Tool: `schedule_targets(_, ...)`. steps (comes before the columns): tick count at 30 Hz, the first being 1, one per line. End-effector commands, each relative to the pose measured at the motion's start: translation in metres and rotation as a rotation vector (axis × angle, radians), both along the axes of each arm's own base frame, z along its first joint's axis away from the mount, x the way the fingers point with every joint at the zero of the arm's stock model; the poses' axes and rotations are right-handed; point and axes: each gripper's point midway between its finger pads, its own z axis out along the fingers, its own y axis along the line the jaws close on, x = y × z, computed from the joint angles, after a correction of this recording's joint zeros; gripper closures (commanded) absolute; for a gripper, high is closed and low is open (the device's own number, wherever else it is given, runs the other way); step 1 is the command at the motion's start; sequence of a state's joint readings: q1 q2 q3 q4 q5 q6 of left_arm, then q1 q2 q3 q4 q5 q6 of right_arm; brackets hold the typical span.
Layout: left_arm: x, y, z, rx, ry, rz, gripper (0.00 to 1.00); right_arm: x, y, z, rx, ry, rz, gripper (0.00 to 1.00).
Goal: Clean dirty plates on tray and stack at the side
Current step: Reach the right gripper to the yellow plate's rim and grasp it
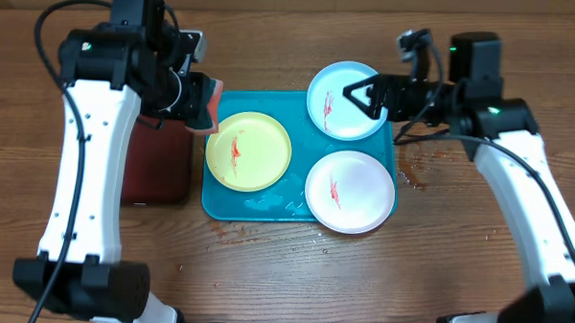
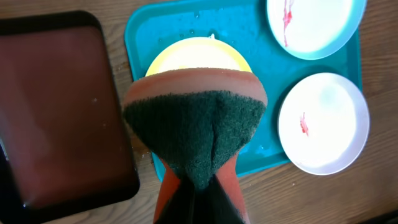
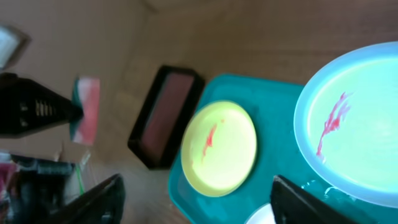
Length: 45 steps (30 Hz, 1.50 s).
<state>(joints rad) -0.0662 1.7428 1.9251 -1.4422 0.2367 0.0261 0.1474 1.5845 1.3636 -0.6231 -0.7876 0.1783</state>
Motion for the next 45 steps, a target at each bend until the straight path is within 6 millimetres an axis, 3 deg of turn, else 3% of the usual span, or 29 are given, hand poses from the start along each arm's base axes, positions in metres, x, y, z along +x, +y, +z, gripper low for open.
schedule_targets(1,0.009,-0.009,-0.005,-0.016,-0.002,-0.041,0.96,0.0,0.025,-0.018,-0.031,0.049,0.035,0.4)
schedule_targets(5,0.017,-0.01,-0.019,-0.014,0.029,-0.041,0.96,-0.001,0.046,-0.074,-0.23,0.168,-0.081,0.42)
schedule_targets(16,0.027,-0.011,-0.031,-0.015,0.04,-0.03,0.96,-0.024,0.095,-0.148,-0.416,0.259,-0.081,0.51)
schedule_targets(22,0.03,-0.011,-0.03,-0.019,0.029,-0.013,0.96,-0.019,0.107,-0.184,-0.456,0.28,-0.113,0.58)
schedule_targets(35,0.039,-0.008,-0.029,-0.009,0.002,0.021,0.96,0.006,0.119,-0.22,-0.447,0.229,-0.138,0.67)
schedule_targets(41,0.041,-0.006,-0.031,-0.001,0.004,0.029,0.96,0.004,0.117,-0.231,-0.462,0.249,-0.135,0.8)
schedule_targets(45,0.043,-0.007,-0.043,0.0,0.037,0.034,0.96,-0.001,0.114,-0.234,-0.472,0.289,-0.15,0.9)
